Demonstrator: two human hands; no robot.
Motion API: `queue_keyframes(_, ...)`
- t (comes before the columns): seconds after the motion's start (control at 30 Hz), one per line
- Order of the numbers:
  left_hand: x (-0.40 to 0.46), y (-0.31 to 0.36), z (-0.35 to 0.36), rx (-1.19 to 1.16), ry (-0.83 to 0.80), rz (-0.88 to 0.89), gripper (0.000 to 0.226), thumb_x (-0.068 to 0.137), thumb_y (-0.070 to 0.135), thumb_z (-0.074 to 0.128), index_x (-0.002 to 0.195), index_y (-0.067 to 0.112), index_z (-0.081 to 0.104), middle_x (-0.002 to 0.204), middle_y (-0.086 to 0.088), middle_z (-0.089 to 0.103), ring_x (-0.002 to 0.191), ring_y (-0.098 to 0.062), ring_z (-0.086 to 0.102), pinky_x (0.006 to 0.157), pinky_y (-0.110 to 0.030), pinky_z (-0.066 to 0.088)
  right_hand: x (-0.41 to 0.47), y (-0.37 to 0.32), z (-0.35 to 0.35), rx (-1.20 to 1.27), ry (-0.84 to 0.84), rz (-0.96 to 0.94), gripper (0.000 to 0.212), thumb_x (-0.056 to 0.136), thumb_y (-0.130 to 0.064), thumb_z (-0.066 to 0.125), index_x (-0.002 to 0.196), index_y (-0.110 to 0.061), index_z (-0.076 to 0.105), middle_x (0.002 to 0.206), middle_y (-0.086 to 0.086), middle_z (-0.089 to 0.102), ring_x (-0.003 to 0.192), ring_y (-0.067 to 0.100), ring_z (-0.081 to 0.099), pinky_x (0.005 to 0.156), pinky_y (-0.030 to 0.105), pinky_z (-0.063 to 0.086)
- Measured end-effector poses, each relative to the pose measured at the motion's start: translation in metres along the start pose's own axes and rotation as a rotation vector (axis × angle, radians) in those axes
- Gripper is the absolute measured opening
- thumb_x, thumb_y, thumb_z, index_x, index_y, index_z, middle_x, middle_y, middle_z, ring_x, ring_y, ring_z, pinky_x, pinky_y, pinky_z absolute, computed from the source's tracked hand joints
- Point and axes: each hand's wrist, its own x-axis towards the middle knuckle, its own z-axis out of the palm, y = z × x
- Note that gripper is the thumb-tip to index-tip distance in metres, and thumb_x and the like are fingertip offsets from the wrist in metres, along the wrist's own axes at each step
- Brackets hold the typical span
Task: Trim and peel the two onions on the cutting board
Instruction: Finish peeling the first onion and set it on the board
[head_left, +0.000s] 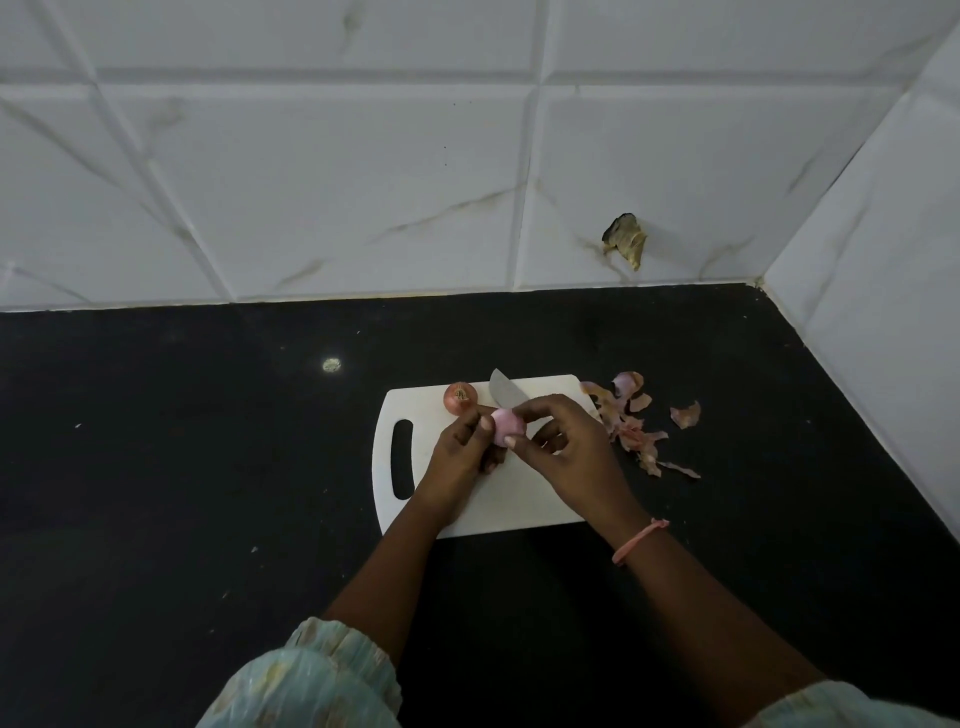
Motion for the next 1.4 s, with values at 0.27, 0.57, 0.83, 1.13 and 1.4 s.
queue_keyframes(0.27,0.001,0.004,0.002,0.004,-0.006,-0.024,0.045,0.098,0.050,0.041,0.103,0.016,0.070,0.069,-0.006,0.056,0.061,-0.012,0.046,0.060,-0.022,0.040,0.002,0.008,-0.001,-0.107,0.088,0.022,0.008,0.091,-0.022,0.065,0.092,-0.014,0.066,0.083,-0.011,0.068,0.082,0.001,0.064,0.074,0.029,0.053)
queue_keyframes(0.57,0.000,0.005,0.003,0.021,0.025,-0.045,0.060,0.093,0.055,0.041,0.098,0.001,0.066,0.066,-0.003,0.059,0.059,-0.011,0.048,0.058,-0.020,0.041,0.006,0.002,-0.010,-0.110,-0.006,-0.133,0.009,0.088,-0.012,0.068,0.096,-0.013,0.071,0.090,-0.005,0.069,0.087,0.006,0.065,0.076,0.025,0.053)
queue_keyframes(0.83,0.000,0.006,0.002,0.065,0.028,-0.065,0.067,0.092,0.058,0.039,0.096,-0.005,0.064,0.065,-0.004,0.060,0.058,-0.012,0.050,0.058,-0.020,0.042,0.009,-0.004,-0.013,-0.164,-0.020,-0.105,0.009,0.088,-0.015,0.069,0.095,-0.011,0.073,0.088,-0.005,0.070,0.084,0.003,0.064,0.075,0.018,0.051)
queue_keyframes(1.13,-0.001,0.011,0.003,0.066,0.023,-0.084,0.058,0.093,0.058,0.036,0.082,0.010,0.065,0.064,-0.003,0.059,0.057,-0.010,0.048,0.058,-0.019,0.041,0.015,-0.006,-0.006,-0.155,0.007,-0.041,0.008,0.091,-0.008,0.063,0.094,-0.008,0.069,0.084,0.000,0.069,0.077,0.006,0.065,0.068,0.012,0.050)
queue_keyframes(1.4,-0.003,0.011,0.003,0.061,0.007,-0.053,0.060,0.096,0.055,0.032,0.089,0.006,0.066,0.066,-0.002,0.059,0.061,-0.010,0.049,0.059,-0.018,0.042,0.005,-0.005,-0.004,-0.105,-0.004,-0.065,0.015,0.087,-0.018,0.070,0.101,-0.013,0.071,0.094,-0.003,0.066,0.088,0.005,0.063,0.074,0.018,0.052)
